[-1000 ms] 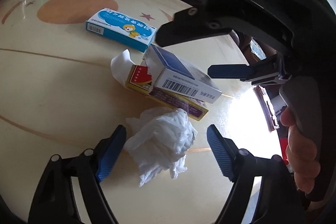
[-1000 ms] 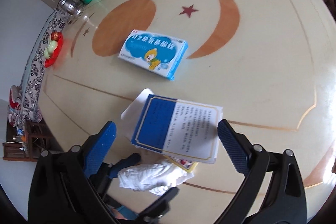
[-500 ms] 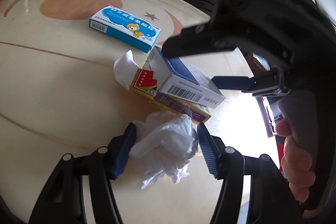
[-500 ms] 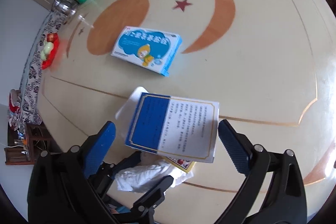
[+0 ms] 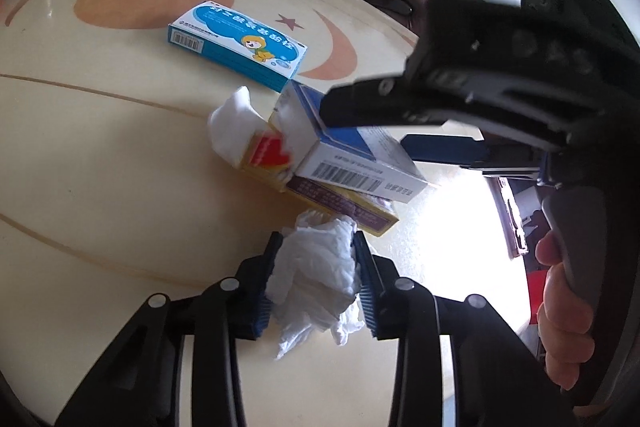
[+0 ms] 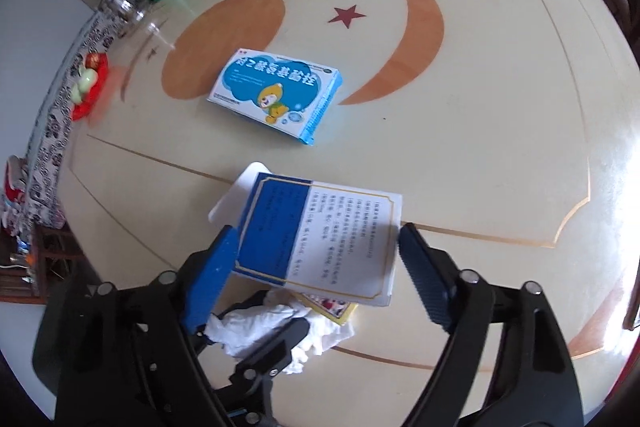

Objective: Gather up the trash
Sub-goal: 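Hold the tissue in the left tool while the right tool hovers over the cigarette box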

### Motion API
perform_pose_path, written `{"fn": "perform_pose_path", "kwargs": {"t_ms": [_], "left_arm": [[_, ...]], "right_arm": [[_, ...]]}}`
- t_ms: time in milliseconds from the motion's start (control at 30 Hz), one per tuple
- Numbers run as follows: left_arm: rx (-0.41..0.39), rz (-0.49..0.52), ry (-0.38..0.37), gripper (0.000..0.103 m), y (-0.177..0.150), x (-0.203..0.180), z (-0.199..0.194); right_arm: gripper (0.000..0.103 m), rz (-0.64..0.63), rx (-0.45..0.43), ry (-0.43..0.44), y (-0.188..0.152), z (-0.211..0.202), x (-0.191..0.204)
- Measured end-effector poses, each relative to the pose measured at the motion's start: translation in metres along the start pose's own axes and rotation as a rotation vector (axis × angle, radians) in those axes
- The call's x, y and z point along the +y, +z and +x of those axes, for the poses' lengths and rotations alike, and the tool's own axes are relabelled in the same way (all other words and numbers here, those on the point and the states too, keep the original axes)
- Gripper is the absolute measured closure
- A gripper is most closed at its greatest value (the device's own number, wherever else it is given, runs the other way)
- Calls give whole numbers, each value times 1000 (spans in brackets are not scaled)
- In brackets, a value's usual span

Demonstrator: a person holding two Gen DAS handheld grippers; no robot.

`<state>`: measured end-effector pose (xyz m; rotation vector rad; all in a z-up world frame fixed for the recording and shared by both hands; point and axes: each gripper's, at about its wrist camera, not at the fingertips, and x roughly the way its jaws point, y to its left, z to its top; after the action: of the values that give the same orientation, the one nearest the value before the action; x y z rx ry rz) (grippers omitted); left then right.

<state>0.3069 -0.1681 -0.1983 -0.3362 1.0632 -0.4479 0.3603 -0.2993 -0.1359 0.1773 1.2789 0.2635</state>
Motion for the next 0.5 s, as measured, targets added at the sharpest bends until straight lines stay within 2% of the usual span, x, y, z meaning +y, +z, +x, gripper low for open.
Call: {"fn": "perform_pose_path", "kwargs": {"t_ms": [67, 100, 133, 200, 333, 500], "left_arm": [[2, -6, -4, 68, -2, 3, -2], [4, -5, -5, 68, -1, 3, -2], [5, -4, -5, 68, -1, 3, -2], [6, -6, -7, 68, -2, 5, -3], [7, -6, -7, 68, 0, 5, -4], [11, -15, -16, 68, 1, 6, -3]], "right_arm": [[33, 9, 6, 16, 0, 1, -3], [31, 18, 13, 21, 1, 2, -5], [26, 35, 31, 30, 1, 5, -7], [25, 39, 35, 39, 0, 6, -8], [17, -3, 21, 16, -1, 2, 4], [14, -45, 28, -45, 4, 7, 19]]}}
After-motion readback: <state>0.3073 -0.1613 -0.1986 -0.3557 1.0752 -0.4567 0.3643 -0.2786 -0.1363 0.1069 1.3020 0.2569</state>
